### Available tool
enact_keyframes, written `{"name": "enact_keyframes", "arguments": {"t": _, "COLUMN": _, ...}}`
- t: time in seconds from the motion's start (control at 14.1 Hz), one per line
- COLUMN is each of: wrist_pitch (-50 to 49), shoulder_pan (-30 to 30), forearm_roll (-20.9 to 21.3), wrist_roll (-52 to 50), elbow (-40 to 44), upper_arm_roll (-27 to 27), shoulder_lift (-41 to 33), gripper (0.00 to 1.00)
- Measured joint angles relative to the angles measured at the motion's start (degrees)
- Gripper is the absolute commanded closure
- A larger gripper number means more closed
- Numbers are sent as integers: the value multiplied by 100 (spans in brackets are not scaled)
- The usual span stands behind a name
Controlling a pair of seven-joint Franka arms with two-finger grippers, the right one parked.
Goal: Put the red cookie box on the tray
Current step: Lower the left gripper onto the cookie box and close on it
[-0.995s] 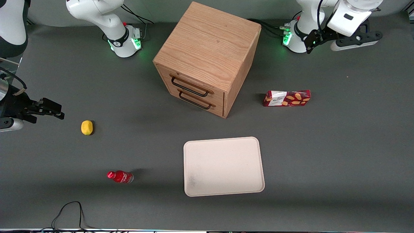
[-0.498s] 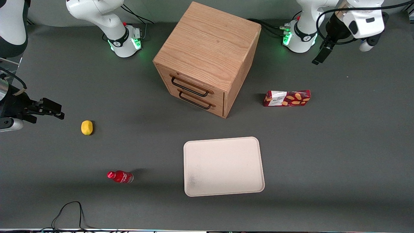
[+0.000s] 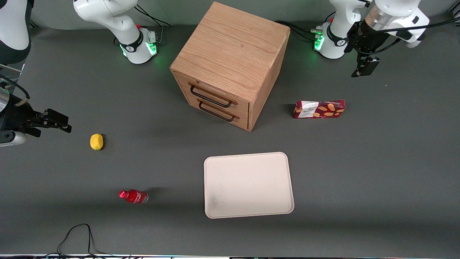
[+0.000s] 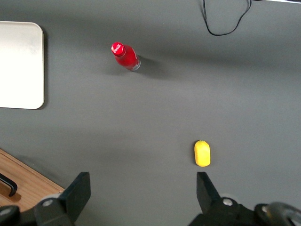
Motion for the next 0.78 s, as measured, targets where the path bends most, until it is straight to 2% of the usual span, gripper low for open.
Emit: {"name": "enact_keyframes", "arguments": {"t": 0.78, "wrist_pitch": 2540, "shoulder_pan": -1, "forearm_roll": 6, "wrist_roll": -63, "elbow": -1885, "upper_arm_roll": -350, "shoulder_lift": 727, "gripper": 0}}
